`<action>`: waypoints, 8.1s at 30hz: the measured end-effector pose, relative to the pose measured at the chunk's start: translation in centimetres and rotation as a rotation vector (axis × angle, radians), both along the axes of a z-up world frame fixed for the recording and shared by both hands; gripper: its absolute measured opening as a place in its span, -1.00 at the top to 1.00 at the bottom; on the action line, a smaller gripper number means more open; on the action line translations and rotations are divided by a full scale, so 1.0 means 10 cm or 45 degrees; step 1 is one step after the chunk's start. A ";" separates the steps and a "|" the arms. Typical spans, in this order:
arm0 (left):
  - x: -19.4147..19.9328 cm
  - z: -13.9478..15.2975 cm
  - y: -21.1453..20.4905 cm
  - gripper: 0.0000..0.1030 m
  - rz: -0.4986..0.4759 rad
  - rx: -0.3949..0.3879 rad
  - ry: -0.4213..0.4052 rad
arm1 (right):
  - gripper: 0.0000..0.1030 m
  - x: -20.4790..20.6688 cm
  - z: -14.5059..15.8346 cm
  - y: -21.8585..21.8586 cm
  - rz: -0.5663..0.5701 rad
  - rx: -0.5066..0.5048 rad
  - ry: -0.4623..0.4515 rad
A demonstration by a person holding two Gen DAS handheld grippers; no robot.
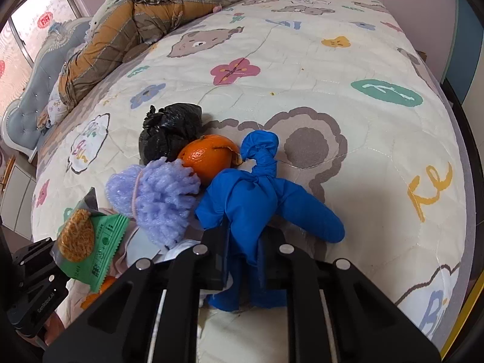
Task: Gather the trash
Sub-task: 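Lift and carry the snack wrapper and blue glove over the yellow-rimmed bin, then open both tools to drop the wrapper and glove into the bin, then move both open tools back over the remaining trash on the bed, then grasp the orange peel with the left tool while the right tool grasps the lavender mesh bundle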
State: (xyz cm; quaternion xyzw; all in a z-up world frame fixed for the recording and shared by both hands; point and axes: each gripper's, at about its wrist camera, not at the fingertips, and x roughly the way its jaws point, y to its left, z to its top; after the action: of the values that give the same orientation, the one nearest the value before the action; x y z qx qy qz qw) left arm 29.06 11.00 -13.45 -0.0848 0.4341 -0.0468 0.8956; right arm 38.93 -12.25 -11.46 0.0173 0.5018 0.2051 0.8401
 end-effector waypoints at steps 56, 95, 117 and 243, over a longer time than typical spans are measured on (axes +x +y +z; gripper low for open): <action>-0.60 0.78 -0.83 0.97 -0.162 -0.043 -0.164 | 0.76 -1.10 1.02 -2.01 -0.315 0.097 -0.195; -0.40 0.75 -3.30 0.97 -0.641 -0.075 -0.102 | 0.75 -1.81 1.00 -4.10 -0.696 0.113 -0.201; -0.33 0.22 -4.12 0.97 -0.758 -0.021 0.066 | 0.73 -1.78 0.59 -4.54 -0.776 0.124 -0.086; -0.36 -0.22 -0.29 0.94 0.000 -0.129 0.083 | 0.14 0.13 -0.02 0.58 0.166 0.146 0.221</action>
State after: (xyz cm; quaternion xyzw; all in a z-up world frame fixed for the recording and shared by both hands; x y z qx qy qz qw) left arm 25.48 8.13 -15.61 -0.1315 0.4600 -0.0658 0.8757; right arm 40.25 -6.45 -11.65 0.0504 0.5600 0.2856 0.7761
